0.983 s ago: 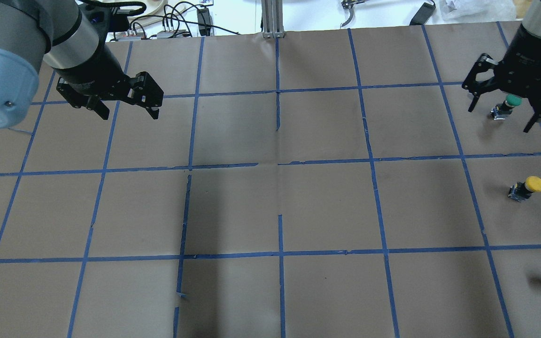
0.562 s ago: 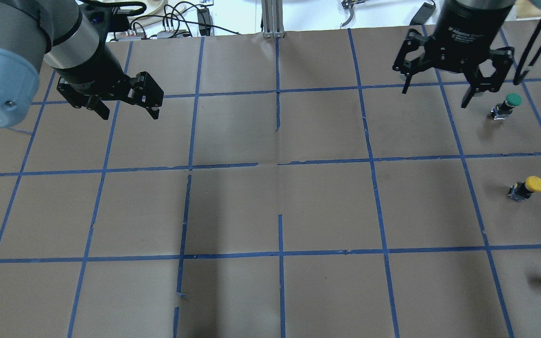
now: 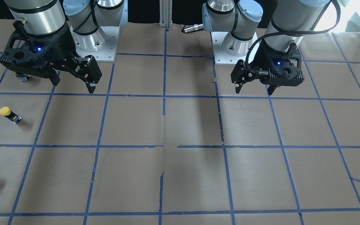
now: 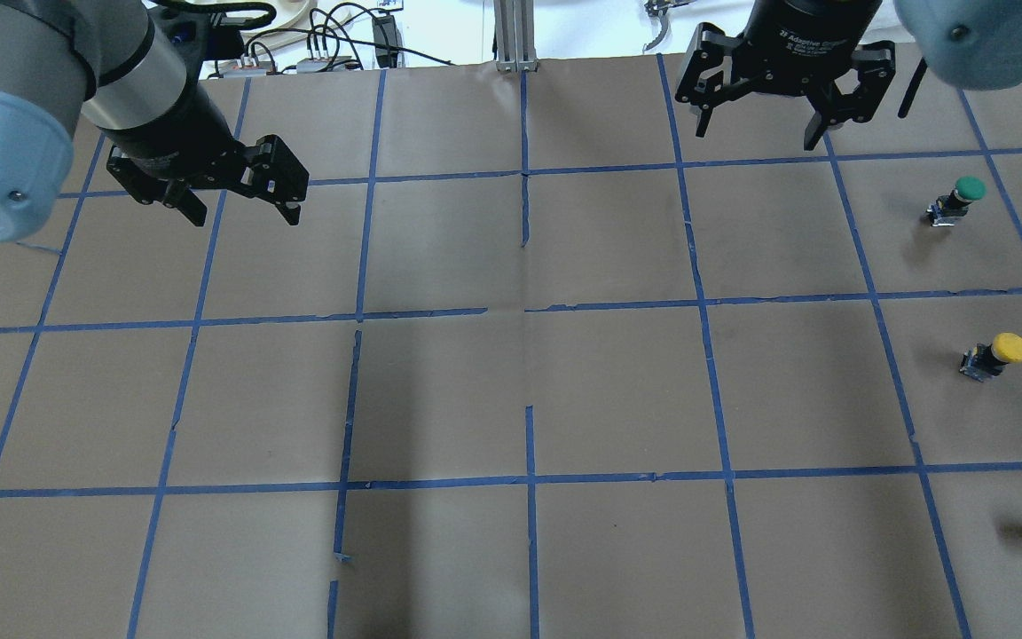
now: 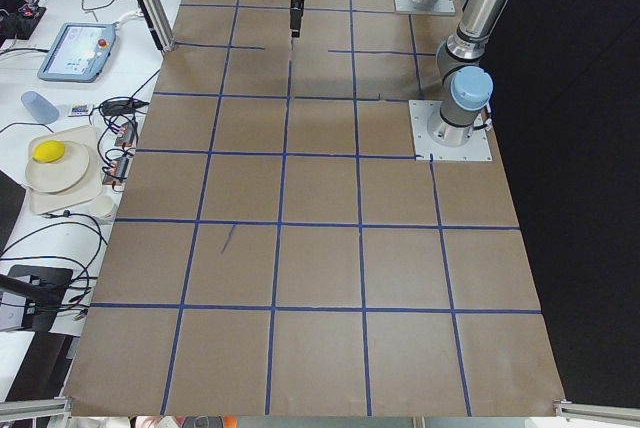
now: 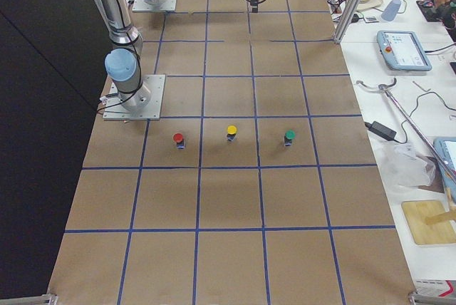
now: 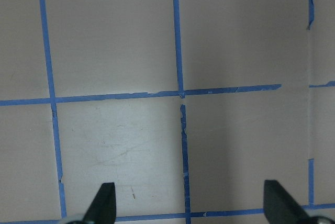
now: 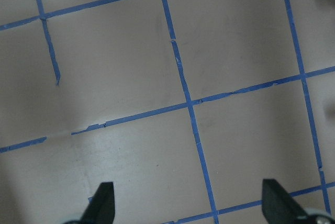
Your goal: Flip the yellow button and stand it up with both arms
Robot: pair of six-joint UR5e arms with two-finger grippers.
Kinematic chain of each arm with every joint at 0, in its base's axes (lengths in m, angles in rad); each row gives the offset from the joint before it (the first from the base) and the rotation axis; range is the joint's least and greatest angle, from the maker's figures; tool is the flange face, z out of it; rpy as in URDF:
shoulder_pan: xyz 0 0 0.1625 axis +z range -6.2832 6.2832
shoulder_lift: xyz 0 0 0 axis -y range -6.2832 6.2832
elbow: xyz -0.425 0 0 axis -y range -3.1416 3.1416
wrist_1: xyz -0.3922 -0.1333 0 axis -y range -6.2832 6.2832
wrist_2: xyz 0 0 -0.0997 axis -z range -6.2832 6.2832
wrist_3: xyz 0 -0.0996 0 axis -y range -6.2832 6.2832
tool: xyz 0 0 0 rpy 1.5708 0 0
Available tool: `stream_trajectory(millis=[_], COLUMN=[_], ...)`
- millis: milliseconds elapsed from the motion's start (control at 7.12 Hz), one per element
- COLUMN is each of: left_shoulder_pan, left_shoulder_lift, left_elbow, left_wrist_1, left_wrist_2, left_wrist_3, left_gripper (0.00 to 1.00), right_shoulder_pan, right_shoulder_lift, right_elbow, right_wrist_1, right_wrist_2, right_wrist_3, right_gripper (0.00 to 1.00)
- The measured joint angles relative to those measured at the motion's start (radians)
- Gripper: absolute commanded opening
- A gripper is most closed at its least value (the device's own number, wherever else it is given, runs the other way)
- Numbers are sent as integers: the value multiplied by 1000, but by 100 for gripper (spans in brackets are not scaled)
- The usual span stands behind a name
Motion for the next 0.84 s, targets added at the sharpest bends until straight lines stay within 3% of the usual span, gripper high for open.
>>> stream_trajectory(millis=[843], left_shoulder_pan=[2], left_shoulder_lift=[-33], left_elbow=[49], left_wrist_1=[-33], left_wrist_2=[1], left_wrist_3=[-48], left_gripper=[100], right_shoulder_pan=[0], right_shoulder_lift=[3], right_elbow=[18], right_wrist_1=[-24], right_wrist_2=[4], right_wrist_3=[-6], right_gripper=[100])
